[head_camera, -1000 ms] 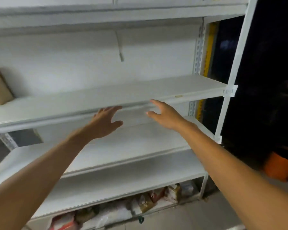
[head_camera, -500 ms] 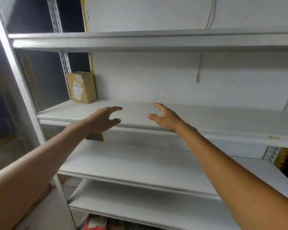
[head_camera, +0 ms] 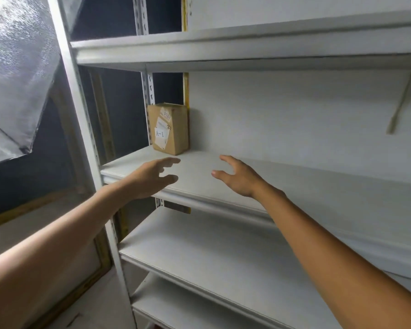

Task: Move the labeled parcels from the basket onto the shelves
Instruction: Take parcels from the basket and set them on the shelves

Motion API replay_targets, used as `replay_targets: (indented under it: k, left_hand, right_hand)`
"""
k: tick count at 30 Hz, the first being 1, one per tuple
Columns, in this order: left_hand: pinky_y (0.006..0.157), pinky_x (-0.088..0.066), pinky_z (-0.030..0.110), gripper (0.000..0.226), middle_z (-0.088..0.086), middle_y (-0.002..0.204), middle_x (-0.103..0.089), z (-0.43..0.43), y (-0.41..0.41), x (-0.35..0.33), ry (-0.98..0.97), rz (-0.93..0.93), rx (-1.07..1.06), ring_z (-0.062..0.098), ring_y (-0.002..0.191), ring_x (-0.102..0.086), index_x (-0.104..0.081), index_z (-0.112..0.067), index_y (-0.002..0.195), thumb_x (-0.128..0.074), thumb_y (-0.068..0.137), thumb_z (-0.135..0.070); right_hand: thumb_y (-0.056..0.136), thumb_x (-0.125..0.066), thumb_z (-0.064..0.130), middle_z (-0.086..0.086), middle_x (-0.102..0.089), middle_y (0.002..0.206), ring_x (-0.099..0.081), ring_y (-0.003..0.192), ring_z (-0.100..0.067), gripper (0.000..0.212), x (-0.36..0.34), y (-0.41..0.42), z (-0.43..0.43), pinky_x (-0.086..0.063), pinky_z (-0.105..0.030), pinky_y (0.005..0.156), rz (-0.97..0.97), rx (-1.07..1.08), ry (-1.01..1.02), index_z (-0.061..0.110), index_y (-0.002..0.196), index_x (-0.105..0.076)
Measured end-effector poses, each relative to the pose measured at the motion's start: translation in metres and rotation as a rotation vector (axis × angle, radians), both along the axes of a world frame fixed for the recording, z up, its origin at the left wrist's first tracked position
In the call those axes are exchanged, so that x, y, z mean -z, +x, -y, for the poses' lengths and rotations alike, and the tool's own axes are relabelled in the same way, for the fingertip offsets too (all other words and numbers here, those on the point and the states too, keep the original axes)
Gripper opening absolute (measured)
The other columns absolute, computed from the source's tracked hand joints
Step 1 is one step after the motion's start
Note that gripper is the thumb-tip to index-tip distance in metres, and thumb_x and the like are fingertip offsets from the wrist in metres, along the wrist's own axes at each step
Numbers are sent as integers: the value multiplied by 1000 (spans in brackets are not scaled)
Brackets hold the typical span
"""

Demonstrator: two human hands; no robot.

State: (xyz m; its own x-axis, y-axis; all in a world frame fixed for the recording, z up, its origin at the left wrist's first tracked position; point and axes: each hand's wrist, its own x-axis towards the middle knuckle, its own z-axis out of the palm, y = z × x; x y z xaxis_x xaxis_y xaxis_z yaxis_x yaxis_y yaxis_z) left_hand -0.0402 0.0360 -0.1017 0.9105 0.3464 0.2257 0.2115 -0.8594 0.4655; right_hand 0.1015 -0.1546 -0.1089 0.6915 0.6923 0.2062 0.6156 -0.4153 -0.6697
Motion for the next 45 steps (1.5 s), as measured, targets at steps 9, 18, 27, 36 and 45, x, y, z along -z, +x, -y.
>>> replay_targets:
  k: [9,18,27,36,45]
  left_hand:
    - [110,-33,39,51,4,149,-41,-76,61,-22,-3,-18,-166,24,136,-40,-36,-26,145,-53,97,-25]
    - [110,-31,40,57,5,151,-37,-157,123,-20,-36,40,-193,24,138,-37,-28,-21,149,-53,97,-20]
    - [104,-40,47,71,8,154,-32,-260,200,-19,-90,66,-84,32,136,-40,-11,-22,152,-55,96,-22]
    - [99,-47,50,69,7,145,-26,-299,238,-5,-177,278,-8,32,130,-38,-16,-23,148,-58,93,-29]
    - [99,-46,46,44,0,135,-50,-308,257,11,-594,423,81,26,129,-48,-34,-19,131,-57,93,-14]
  right_hand:
    - [93,-57,43,0,-33,154,-32,142,-21,63,-11,99,-98,-30,-33,108,-50,-129,97,25,148,-34]
    - [93,-57,44,0,-31,155,-32,141,-21,63,-4,158,-192,-31,-28,99,-77,-140,96,28,149,-31]
    - [88,-62,48,-2,-29,156,-31,141,-23,80,-12,197,-282,-35,-33,100,-79,32,237,28,152,-17]
    - [79,-72,50,1,-39,149,-39,136,-21,88,3,215,-326,-42,-36,104,-119,96,284,26,148,-24]
    - [76,-78,38,13,-49,134,-49,121,-9,81,27,211,-333,-42,-27,97,-198,138,411,31,142,-31]
